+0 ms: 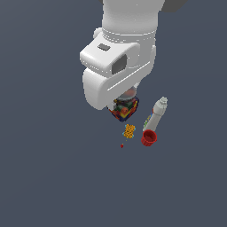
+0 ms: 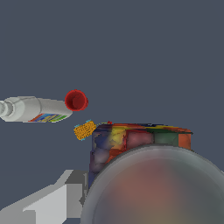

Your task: Pick up a designated object from a clutter of objects.

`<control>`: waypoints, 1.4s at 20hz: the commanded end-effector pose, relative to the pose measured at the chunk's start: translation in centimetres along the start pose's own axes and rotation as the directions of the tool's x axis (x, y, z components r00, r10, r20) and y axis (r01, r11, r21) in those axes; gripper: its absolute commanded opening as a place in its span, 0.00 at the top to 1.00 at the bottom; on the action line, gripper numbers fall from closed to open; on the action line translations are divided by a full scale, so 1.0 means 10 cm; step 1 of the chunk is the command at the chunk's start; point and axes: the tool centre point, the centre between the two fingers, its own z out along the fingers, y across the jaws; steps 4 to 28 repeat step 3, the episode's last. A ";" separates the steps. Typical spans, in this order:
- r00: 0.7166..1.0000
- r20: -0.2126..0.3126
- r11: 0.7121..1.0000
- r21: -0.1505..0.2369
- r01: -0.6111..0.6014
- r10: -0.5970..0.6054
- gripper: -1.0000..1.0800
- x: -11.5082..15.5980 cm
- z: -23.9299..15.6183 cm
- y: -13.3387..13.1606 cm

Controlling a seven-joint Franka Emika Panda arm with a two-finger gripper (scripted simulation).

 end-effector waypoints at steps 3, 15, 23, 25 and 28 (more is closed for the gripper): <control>1.000 -0.003 1.000 -0.003 0.000 0.000 1.00 0.01 -0.05 0.02; 1.000 -0.003 1.000 -0.003 0.000 0.000 1.00 0.01 -0.05 0.02; 1.000 -0.003 1.000 -0.003 0.000 0.000 1.00 0.01 -0.05 0.02; 1.000 -0.003 1.000 -0.003 0.000 0.000 1.00 0.01 -0.05 0.02; 1.000 -0.003 1.000 -0.003 0.000 0.000 1.00 0.01 -0.05 0.02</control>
